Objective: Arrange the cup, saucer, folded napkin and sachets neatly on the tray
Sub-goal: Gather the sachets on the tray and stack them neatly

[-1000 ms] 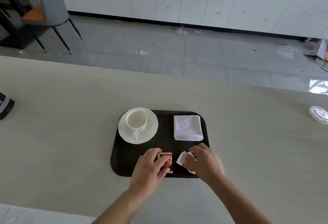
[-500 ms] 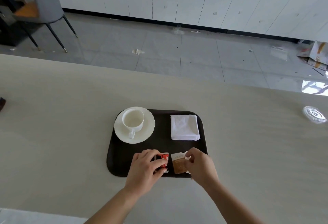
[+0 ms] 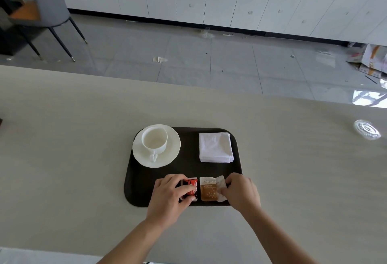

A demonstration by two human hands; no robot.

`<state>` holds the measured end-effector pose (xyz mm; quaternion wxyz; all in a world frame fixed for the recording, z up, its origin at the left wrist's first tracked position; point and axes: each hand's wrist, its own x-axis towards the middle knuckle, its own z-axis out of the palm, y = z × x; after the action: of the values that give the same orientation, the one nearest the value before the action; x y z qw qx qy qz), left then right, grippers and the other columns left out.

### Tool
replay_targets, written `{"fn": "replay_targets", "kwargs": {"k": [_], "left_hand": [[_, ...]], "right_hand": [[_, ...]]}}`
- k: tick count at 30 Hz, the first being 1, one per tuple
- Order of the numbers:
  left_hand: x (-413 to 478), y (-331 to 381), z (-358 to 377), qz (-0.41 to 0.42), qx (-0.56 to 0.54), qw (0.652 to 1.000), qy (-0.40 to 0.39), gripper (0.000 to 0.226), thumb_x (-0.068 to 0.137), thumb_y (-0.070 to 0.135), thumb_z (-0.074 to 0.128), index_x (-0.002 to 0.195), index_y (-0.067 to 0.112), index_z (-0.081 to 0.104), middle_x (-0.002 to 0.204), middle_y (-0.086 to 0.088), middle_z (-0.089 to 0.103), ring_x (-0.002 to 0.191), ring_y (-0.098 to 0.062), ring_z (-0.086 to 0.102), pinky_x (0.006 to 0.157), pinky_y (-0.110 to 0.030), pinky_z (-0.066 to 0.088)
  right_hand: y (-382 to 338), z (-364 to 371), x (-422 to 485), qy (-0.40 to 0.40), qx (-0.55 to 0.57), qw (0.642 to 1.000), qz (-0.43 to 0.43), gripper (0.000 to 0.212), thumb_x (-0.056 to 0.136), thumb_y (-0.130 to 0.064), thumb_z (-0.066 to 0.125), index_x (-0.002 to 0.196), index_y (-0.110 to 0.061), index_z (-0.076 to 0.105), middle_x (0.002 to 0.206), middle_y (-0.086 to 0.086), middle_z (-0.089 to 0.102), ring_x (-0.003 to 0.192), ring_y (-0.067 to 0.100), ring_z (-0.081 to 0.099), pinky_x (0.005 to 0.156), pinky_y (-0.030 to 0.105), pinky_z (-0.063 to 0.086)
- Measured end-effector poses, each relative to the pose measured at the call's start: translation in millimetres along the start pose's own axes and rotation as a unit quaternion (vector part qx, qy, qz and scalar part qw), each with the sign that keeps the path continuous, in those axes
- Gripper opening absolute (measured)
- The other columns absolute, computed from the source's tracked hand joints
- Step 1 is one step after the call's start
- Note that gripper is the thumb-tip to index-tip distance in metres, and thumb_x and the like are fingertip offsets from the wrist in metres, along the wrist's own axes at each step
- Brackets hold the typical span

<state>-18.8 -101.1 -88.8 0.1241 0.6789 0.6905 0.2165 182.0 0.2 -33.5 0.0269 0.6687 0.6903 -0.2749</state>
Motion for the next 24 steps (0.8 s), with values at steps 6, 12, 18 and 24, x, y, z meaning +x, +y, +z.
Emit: {"fn": "replay_targets", "kwargs": {"k": [6, 12, 18, 24], "left_hand": [[1.1, -1.8, 0.1, 0.0, 0.007, 1.0, -0.007, 0.025, 0.081, 0.052, 0.06, 0.103, 0.042, 0.065, 0.113, 0.017, 0.057, 0.105, -0.008, 0.053, 0.08, -0.028, 0.042], [1.5, 1.2, -1.1, -0.006, 0.006, 1.0, -0.014, 0.027, 0.081, 0.055, 0.054, 0.103, 0.043, 0.064, 0.114, 0.017, 0.057, 0.105, -0.008, 0.053, 0.082, -0.027, 0.04], [1.3, -0.3, -1.5, -0.008, 0.0, 1.0, -0.015, 0.027, 0.081, 0.053, 0.054, 0.105, 0.043, 0.064, 0.114, 0.017, 0.057, 0.106, -0.009, 0.053, 0.081, -0.028, 0.042], [0.9, -1.4, -0.5, -0.004, 0.003, 1.0, -0.017, 0.028, 0.081, 0.051, 0.06, 0.107, 0.043, 0.064, 0.115, 0.016, 0.057, 0.107, -0.009, 0.052, 0.082, -0.029, 0.043]], "right_hand": [[-1.0, -16.8, -3.1, 0.084, -0.001, 0.996, -0.004, 0.019, 0.085, -0.032, 0.059, 0.072, -0.023, 0.049, 0.071, -0.007, 0.055, 0.059, 0.012, 0.049, 0.046, 0.026, 0.032], [-28.4, 7.3, -13.3, 0.045, -0.005, 0.996, -0.074, 0.024, 0.087, -0.038, 0.059, 0.078, -0.018, 0.048, 0.082, -0.001, 0.055, 0.066, 0.019, 0.052, 0.055, 0.032, 0.045], [-13.4, 8.6, -9.7, 0.071, 0.051, 0.995, -0.055, 0.023, 0.089, -0.039, 0.063, 0.077, -0.02, 0.057, 0.078, -0.007, 0.059, 0.067, 0.014, 0.055, 0.06, 0.031, 0.048], [-16.5, 12.5, -3.9, 0.026, 0.014, 0.997, -0.075, 0.021, 0.088, -0.043, 0.063, 0.093, -0.023, 0.058, 0.081, -0.006, 0.061, 0.07, 0.014, 0.055, 0.052, 0.023, 0.036]]}}
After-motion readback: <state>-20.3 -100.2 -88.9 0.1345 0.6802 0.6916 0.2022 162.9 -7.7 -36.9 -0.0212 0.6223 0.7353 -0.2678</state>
